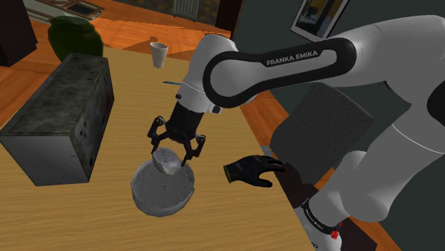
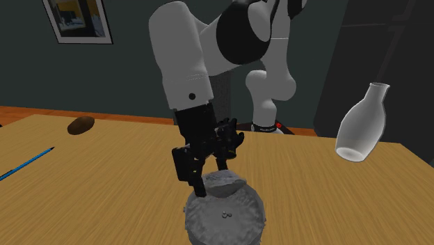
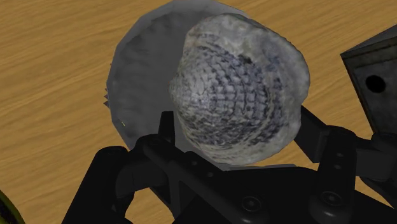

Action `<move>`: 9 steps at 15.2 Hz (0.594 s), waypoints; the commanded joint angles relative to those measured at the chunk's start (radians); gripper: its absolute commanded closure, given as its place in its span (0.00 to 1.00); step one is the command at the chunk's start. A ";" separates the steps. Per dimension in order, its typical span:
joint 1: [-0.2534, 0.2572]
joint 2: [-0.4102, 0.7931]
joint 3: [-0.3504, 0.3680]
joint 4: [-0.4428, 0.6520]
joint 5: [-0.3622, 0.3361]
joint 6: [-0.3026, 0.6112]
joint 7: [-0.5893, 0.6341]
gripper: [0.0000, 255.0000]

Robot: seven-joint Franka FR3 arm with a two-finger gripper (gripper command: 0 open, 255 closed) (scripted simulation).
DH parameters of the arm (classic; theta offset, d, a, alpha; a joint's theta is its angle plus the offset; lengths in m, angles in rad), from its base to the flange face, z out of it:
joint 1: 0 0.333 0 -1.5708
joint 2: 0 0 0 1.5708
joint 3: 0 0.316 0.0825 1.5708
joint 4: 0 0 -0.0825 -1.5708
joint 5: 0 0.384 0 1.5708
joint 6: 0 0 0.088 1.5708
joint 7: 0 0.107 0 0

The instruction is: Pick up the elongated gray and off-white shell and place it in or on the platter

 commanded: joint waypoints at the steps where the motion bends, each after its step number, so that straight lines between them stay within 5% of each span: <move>1: 0.002 0.013 0.002 -0.014 0.003 0.026 -0.009 1.00; 9: 0.008 0.059 0.006 -0.049 0.012 0.103 -0.037 1.00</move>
